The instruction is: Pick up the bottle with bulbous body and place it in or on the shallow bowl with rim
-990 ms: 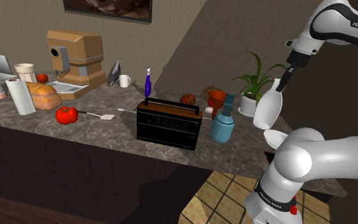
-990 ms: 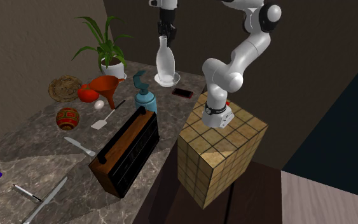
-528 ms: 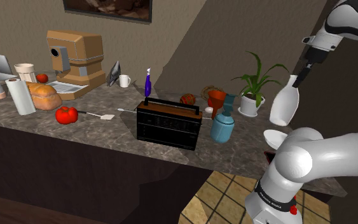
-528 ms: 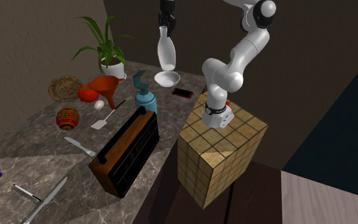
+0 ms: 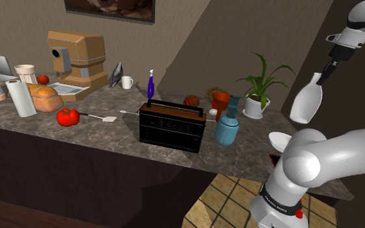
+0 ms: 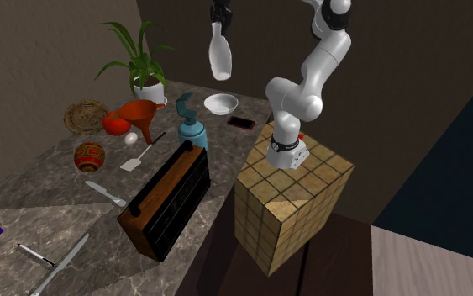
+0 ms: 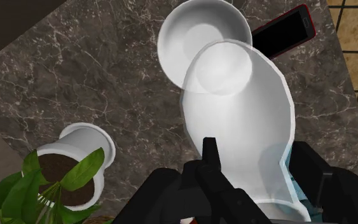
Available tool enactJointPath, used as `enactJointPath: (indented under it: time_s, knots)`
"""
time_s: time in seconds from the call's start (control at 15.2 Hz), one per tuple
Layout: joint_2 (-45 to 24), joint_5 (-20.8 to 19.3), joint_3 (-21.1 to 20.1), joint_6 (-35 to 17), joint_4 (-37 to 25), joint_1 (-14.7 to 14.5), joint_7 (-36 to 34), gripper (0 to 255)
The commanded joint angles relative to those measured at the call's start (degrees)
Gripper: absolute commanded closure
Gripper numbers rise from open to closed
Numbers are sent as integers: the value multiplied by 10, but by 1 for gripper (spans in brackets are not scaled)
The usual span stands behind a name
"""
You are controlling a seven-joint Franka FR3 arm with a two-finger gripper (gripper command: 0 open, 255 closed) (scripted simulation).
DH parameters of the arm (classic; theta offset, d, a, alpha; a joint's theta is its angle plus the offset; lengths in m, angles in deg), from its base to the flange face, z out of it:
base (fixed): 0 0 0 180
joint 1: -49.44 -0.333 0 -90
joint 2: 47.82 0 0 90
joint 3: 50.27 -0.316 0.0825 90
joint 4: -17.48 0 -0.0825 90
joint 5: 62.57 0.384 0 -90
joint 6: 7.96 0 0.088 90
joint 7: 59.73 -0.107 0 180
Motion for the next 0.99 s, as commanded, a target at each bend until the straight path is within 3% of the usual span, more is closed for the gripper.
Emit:
enactJointPath:
  time_s: [0.0,0.92]
  knots:
    - [-19,-7,33,10,-49,-23,30,255]
    - [33,-44,55,-72,77,9,11,255]
